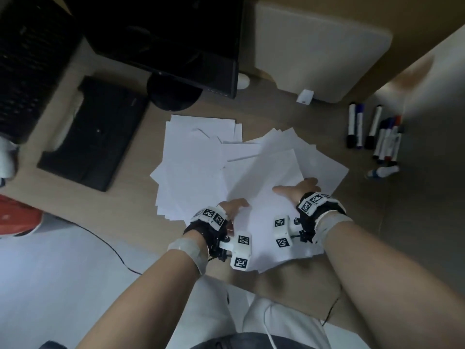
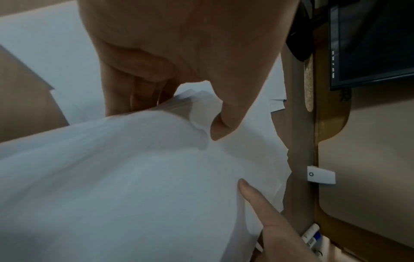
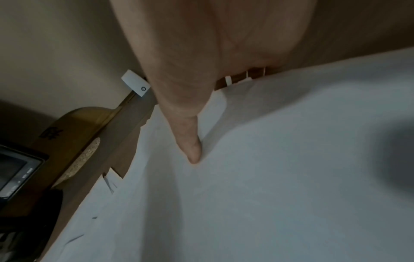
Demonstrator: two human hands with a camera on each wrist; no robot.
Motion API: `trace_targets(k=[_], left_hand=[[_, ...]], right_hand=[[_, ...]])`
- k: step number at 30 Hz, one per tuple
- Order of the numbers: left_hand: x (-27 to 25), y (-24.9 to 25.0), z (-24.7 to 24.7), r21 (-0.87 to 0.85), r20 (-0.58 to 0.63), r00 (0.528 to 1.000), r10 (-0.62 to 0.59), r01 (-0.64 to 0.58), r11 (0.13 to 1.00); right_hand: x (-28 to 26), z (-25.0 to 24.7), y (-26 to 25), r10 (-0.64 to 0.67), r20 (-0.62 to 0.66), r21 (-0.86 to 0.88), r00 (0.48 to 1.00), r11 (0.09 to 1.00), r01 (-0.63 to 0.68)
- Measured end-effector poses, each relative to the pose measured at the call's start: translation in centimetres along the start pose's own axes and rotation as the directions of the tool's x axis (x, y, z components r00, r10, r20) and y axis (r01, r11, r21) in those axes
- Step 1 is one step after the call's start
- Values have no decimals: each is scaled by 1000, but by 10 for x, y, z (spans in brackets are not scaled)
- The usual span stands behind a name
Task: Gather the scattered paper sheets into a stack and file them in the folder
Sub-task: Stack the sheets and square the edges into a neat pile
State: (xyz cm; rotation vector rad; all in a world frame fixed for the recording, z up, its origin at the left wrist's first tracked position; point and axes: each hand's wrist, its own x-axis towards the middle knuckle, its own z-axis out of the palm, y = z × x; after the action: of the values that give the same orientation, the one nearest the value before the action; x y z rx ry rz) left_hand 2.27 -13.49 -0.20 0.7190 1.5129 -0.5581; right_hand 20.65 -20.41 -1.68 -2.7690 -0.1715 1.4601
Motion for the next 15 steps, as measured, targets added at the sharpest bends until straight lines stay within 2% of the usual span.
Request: trace_targets(k=[4,8,11,13,15], left_hand=[[0,-6,1,-13,-32,999,6,-7,1000],[5,-11,-3,-73,-102,994,47,-54,996],[30,-18,-13,-79,-171,976,137,-152,985],[25,-18,-20,-98,-183,969,168,-188,977],[11,-13,-30,-39,-222,953,206,-220,975]], right_hand=[[6,-4,6,-9,54,17,999,1000,8],[6,-5,16,-83,179,221,980,974,43],[5,0,24,-108,183,257,977,965,58],[-1,4,25,-118,191,303,974,951,56],[-4,11,22,-124,176,360,976,931,53]])
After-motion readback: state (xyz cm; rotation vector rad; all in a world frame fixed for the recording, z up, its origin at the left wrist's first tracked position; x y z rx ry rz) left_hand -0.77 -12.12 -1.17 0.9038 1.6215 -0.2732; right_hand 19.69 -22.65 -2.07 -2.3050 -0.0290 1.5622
